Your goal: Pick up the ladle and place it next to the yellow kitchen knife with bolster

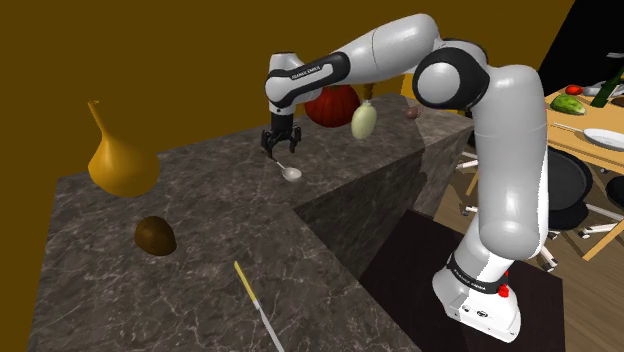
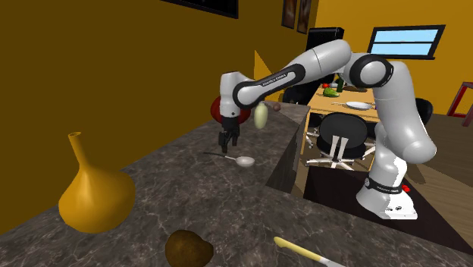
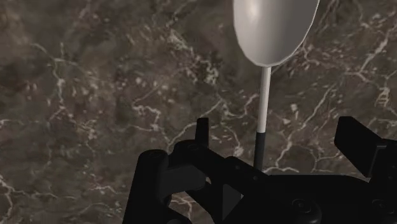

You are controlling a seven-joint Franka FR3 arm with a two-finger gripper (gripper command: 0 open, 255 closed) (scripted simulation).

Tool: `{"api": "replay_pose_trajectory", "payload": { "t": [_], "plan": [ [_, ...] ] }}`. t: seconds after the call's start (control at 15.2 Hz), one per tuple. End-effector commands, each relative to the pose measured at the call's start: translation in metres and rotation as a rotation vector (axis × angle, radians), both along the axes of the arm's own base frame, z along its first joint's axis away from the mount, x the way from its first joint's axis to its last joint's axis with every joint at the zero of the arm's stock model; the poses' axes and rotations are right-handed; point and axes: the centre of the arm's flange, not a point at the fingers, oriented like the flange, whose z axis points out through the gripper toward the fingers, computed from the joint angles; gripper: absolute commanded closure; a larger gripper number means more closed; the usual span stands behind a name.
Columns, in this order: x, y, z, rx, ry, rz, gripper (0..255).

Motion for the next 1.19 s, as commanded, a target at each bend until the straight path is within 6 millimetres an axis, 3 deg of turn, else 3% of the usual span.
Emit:
{"api": "replay_pose_trajectory", "payload": {
  "t": [0.0, 0.46, 0.92, 0.99, 1.12],
  "plan": [
    [0.010, 0.001, -0.010, 0.002, -0.002, -0.006, 0],
    [0.010, 0.004, -0.044, 0.002, -0.002, -0.006, 0],
    [0.010, 0.004, -0.044, 0.002, -0.002, -0.006, 0],
    [0.010, 0.004, -0.044, 0.002, -0.002, -0.006, 255],
    [0.010, 0.004, -0.044, 0.002, -0.002, -0.006, 255]
  ]
}}
